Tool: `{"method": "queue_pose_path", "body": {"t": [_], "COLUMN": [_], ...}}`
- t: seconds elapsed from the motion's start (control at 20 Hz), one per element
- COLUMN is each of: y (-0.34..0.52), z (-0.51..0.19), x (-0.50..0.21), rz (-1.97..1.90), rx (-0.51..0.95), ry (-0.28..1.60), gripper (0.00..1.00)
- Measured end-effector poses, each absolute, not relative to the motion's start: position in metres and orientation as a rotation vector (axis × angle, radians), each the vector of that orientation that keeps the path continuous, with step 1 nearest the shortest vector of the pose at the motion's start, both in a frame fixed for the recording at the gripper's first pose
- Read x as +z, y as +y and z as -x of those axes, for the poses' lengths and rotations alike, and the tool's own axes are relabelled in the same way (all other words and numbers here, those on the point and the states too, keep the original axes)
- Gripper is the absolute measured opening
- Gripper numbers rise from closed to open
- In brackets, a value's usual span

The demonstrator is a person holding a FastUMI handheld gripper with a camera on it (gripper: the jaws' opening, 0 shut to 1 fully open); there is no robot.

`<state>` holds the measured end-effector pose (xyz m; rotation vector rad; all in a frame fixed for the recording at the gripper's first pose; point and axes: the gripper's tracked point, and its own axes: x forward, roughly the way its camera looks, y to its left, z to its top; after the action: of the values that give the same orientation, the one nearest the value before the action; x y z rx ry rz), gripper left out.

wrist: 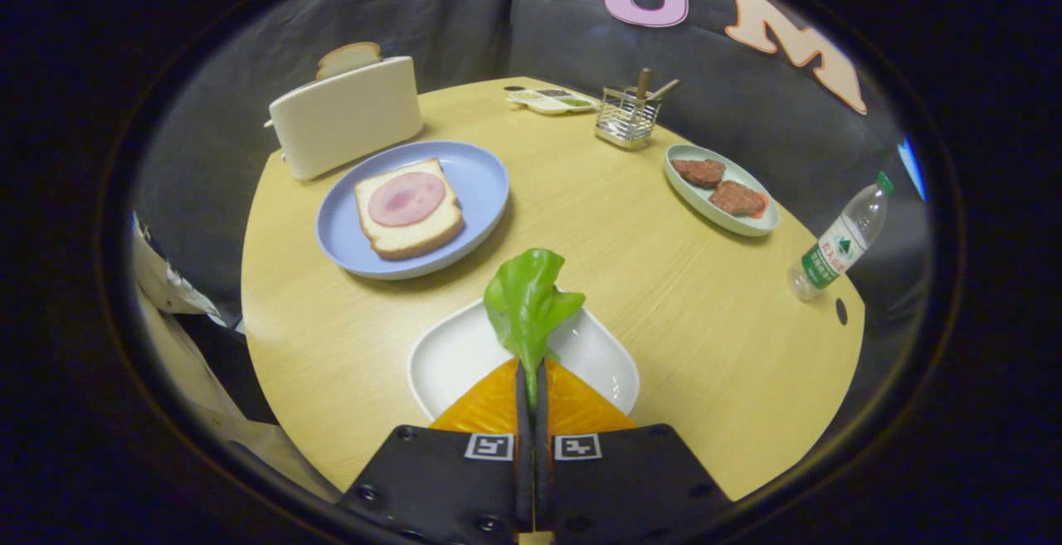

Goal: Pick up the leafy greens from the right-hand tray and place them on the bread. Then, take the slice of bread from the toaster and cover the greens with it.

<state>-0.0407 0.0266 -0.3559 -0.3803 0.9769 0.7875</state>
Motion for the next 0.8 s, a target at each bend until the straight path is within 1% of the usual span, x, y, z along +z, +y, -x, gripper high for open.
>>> {"method": "queue_pose_path", "body": {"t": [0.4, 0.8], "y": [0.069, 0.130], "z": [0.035, 0.041], "x": [-0.304, -0.286], "rz": [0.355, 0.362], "rx": [0.765, 0.816], "ry": [0.892, 0.850], "gripper": [0.04, 0.05]}}
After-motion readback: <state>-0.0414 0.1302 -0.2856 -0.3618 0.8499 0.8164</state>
